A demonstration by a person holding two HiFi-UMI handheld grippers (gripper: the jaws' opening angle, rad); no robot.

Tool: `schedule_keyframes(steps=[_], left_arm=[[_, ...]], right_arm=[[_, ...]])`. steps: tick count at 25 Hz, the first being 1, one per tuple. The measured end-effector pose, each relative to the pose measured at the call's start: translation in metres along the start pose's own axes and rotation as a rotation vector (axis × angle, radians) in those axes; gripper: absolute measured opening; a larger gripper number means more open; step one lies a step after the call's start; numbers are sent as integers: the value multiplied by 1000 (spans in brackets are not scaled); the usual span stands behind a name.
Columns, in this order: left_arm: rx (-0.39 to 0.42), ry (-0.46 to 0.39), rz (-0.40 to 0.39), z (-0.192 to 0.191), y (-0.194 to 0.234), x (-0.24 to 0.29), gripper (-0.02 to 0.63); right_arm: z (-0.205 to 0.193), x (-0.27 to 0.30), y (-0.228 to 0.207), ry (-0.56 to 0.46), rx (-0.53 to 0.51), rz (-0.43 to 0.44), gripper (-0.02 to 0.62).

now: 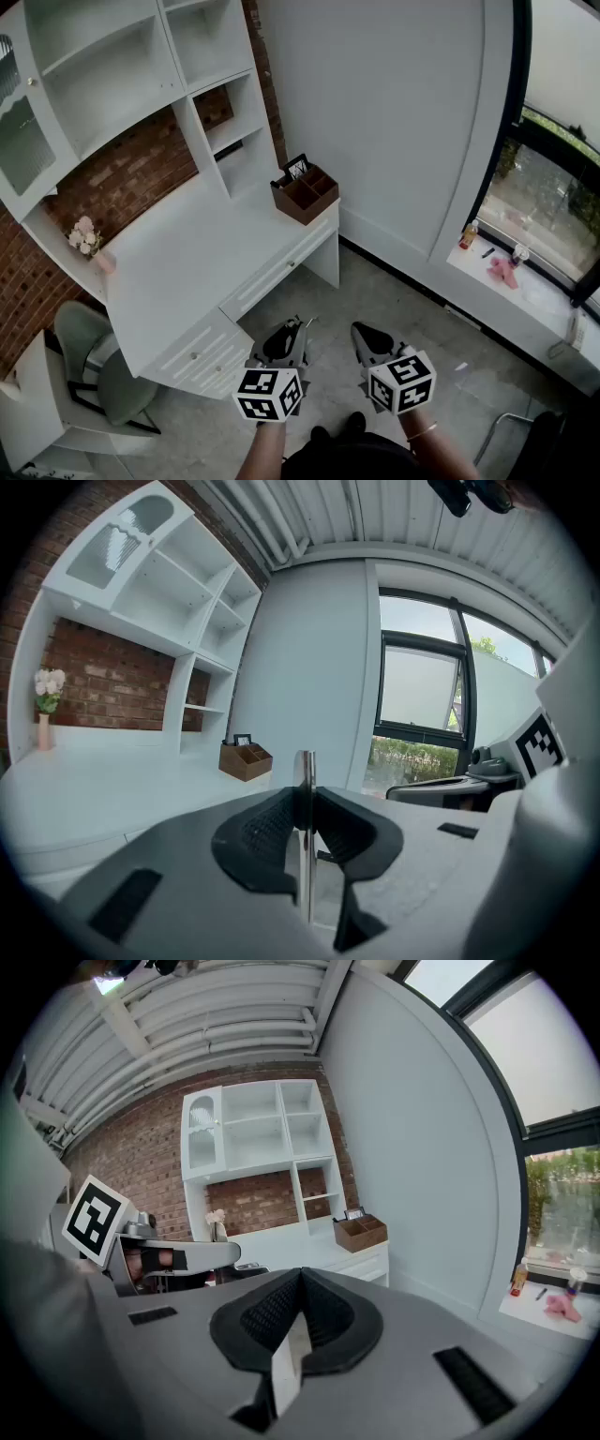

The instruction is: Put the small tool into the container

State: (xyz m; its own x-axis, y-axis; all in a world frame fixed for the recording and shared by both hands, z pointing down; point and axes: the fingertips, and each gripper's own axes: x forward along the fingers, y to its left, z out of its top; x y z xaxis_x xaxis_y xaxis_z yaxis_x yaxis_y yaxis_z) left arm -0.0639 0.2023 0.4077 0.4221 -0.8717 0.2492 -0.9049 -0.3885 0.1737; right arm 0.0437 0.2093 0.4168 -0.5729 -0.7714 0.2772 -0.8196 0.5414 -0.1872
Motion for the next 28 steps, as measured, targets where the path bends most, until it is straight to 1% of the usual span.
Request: schedule_keyframes(steps=[6,12,20,24,28], left_arm=[[4,6,-10,-1,0,11,77],[3,11,8,0,-1,22,77],[21,-33,46,19,-3,38,77],[22,-32,70,26,3,47,77],[9,-35,73,31,14,64,77]], right_arm=[[-2,7,-8,6,9,5,5],[1,10,-20,6,32,36,5],[6,15,-46,0,29,44,5],[14,20,-56,-19,54,48,5],[18,34,-69,-16,59,44,5]])
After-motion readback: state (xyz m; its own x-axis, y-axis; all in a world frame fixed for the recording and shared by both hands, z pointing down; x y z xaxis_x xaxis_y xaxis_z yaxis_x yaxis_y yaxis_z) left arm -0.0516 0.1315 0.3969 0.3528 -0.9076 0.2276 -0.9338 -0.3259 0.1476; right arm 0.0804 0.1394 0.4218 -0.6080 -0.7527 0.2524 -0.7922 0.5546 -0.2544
